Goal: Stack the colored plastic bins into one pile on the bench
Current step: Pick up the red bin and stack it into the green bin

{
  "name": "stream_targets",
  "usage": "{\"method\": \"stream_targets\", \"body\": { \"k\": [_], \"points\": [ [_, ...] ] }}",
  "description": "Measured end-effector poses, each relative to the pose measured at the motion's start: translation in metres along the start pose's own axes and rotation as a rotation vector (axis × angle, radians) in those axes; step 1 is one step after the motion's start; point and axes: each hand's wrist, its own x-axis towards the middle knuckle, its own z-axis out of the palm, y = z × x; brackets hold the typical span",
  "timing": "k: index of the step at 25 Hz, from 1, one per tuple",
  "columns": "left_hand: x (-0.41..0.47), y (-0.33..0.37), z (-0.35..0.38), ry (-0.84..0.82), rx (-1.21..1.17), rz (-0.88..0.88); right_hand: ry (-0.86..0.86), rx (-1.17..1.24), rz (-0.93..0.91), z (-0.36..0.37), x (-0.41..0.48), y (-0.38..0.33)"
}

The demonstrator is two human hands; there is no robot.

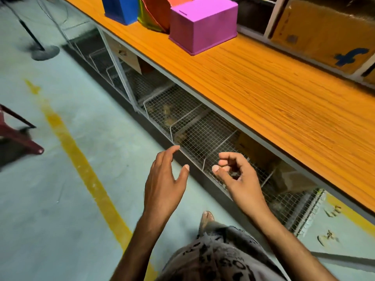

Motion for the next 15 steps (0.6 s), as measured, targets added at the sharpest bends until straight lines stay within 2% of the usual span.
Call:
{"method": "stream_targets", "body": {
  "k": [15],
  "points": [
    [0.302, -0.027, -0.038, 0.052, -0.049, 0.047, -0.039, 0.059, -0.063, 0.097, 0.288, -0.076]
  ]
}}
